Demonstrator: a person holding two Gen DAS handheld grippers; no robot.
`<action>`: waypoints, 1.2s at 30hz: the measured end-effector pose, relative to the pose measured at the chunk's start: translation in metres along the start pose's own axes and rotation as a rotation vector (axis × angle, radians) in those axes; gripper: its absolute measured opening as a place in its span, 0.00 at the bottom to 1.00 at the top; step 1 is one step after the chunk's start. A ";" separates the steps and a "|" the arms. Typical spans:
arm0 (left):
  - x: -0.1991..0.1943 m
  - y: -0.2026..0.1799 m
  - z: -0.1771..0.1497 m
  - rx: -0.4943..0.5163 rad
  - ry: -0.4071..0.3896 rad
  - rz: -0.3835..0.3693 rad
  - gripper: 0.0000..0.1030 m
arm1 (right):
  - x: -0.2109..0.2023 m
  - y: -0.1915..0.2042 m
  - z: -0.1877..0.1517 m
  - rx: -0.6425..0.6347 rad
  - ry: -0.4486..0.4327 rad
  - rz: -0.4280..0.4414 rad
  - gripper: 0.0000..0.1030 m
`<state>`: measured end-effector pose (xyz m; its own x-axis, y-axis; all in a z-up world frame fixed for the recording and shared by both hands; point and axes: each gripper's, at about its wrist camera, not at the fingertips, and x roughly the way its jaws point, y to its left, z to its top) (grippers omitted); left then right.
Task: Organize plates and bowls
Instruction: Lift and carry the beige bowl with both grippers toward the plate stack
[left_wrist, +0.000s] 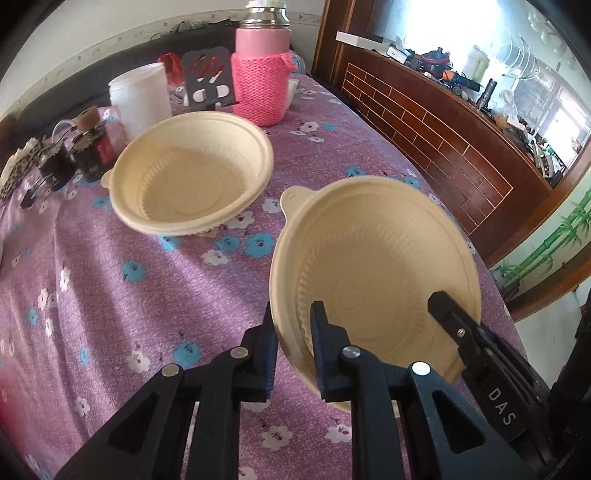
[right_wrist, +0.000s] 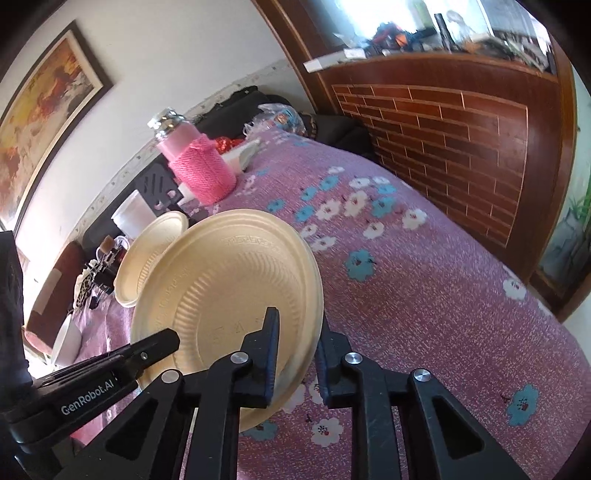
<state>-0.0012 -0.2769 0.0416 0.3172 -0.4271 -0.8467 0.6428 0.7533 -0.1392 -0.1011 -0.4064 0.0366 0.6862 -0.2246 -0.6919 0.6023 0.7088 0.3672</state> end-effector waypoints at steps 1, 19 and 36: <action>-0.001 0.002 -0.002 -0.009 0.001 -0.001 0.16 | -0.001 0.001 0.000 -0.008 -0.005 0.002 0.17; -0.031 0.023 -0.031 -0.072 -0.076 0.001 0.17 | -0.004 0.021 -0.006 -0.095 -0.012 0.064 0.14; -0.065 0.064 -0.054 -0.189 -0.082 -0.019 0.17 | -0.036 0.071 -0.020 -0.220 -0.018 0.123 0.14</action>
<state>-0.0187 -0.1741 0.0602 0.3671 -0.4758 -0.7993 0.5092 0.8219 -0.2554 -0.0908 -0.3346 0.0757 0.7570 -0.1383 -0.6386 0.4120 0.8596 0.3022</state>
